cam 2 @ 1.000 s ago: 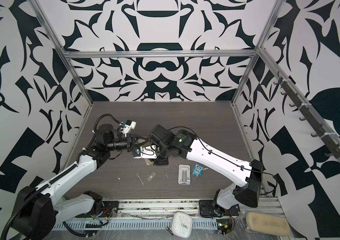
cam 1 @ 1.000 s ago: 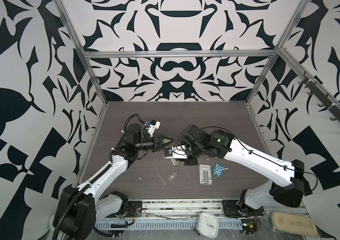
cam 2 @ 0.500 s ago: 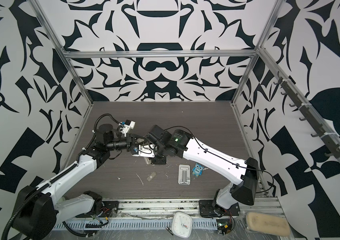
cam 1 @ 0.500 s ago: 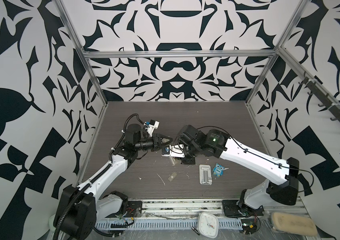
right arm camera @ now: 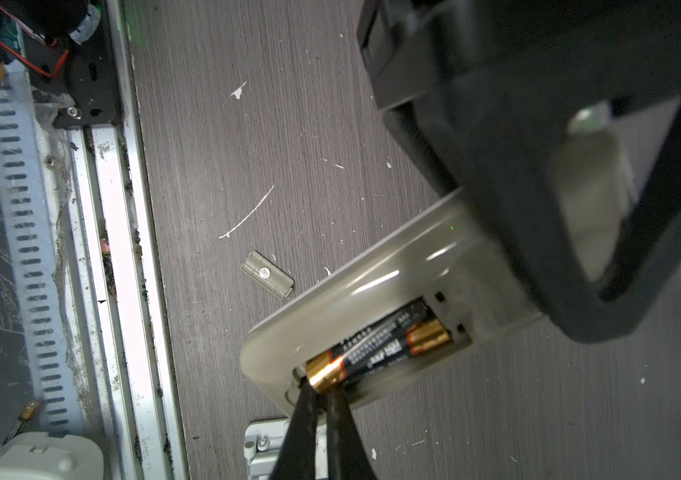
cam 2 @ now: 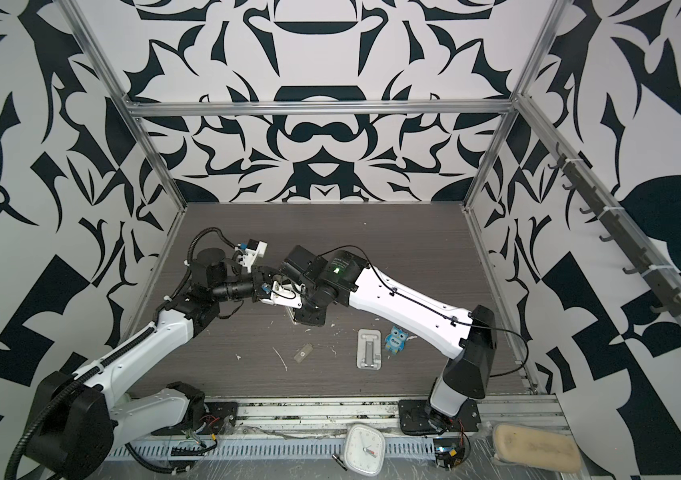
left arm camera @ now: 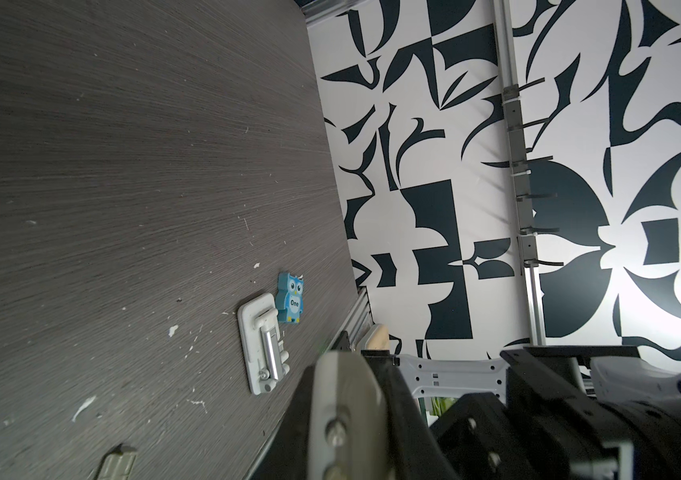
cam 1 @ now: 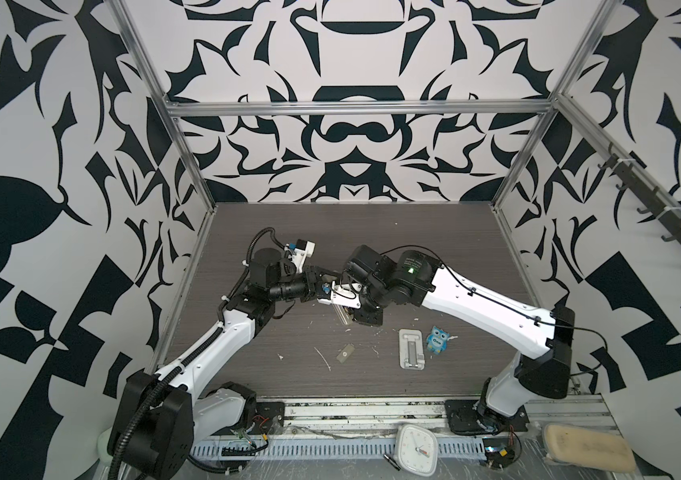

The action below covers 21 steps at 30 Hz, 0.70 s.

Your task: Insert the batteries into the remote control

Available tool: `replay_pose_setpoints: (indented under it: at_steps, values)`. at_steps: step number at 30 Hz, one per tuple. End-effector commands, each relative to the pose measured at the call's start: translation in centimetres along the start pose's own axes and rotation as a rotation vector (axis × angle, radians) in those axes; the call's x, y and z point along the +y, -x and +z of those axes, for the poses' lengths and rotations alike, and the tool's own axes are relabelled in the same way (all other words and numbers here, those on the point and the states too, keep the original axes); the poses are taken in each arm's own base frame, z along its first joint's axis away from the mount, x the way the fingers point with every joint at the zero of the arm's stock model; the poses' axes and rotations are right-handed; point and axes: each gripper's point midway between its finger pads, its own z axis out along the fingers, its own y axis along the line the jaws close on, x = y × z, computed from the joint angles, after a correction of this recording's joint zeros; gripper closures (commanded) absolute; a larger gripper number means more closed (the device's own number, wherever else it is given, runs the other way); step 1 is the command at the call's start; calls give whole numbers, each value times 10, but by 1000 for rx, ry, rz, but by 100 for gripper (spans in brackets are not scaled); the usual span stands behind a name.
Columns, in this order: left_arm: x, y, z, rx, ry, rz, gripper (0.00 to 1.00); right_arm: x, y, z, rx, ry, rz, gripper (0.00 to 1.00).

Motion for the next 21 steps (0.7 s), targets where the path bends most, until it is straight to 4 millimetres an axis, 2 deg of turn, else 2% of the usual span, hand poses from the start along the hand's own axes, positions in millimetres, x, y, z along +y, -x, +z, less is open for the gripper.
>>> replay_pose_setpoints:
  at_steps: [1,21]
  values:
    - [-27,-13,-1,63,-101,17,100,-9,37,2,-115,-27,31,93]
    - [-34,-3,4,14,-114,19,100,-18,43,15,-66,-32,117,100]
